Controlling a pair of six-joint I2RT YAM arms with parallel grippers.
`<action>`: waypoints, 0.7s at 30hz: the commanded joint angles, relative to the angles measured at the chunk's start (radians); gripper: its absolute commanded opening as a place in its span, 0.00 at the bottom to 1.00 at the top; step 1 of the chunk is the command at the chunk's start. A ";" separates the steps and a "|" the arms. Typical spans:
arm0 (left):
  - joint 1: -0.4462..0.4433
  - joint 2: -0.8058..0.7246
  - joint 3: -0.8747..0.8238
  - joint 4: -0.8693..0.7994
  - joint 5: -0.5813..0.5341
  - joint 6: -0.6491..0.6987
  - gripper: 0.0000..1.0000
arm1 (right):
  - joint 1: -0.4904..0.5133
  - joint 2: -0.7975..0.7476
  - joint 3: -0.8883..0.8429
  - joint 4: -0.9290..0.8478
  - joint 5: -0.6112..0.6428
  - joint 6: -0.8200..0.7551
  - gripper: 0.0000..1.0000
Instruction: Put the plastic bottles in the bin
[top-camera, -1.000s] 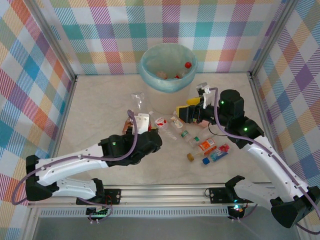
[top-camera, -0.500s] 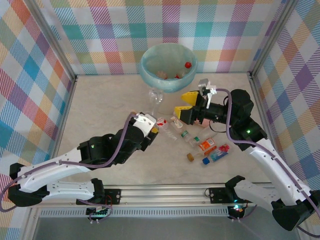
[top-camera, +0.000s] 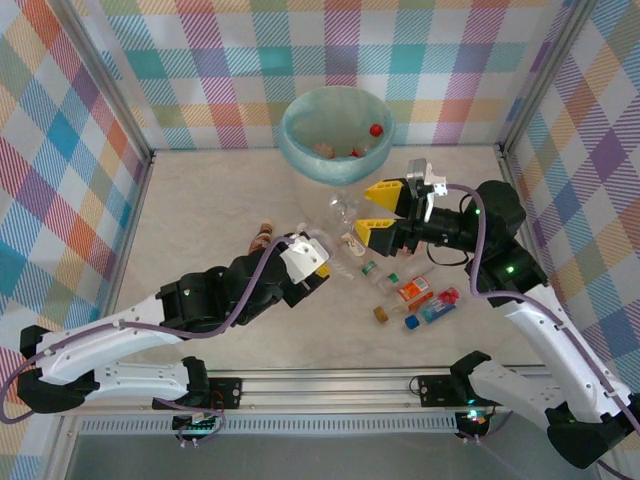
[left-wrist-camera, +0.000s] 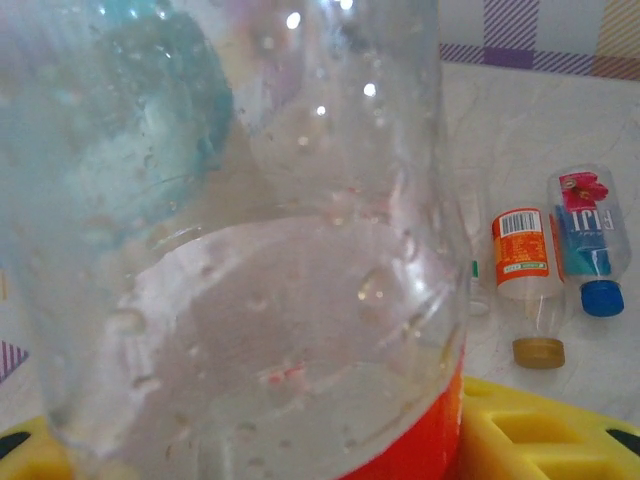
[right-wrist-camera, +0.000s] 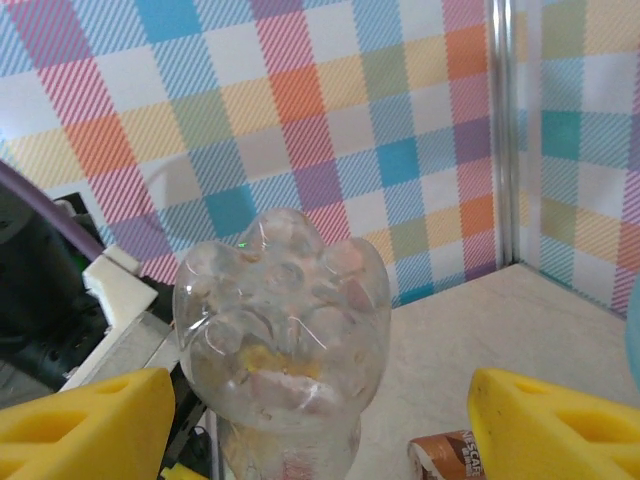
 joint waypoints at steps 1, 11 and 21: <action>-0.007 -0.041 -0.007 0.041 0.040 0.055 0.56 | 0.004 -0.004 0.050 -0.047 -0.080 -0.041 0.77; -0.006 -0.059 -0.020 0.063 0.038 0.078 0.56 | 0.004 0.011 0.046 -0.041 -0.093 -0.037 0.80; -0.007 -0.049 -0.019 0.054 0.137 0.065 0.56 | 0.009 0.065 0.028 0.110 -0.184 0.081 0.84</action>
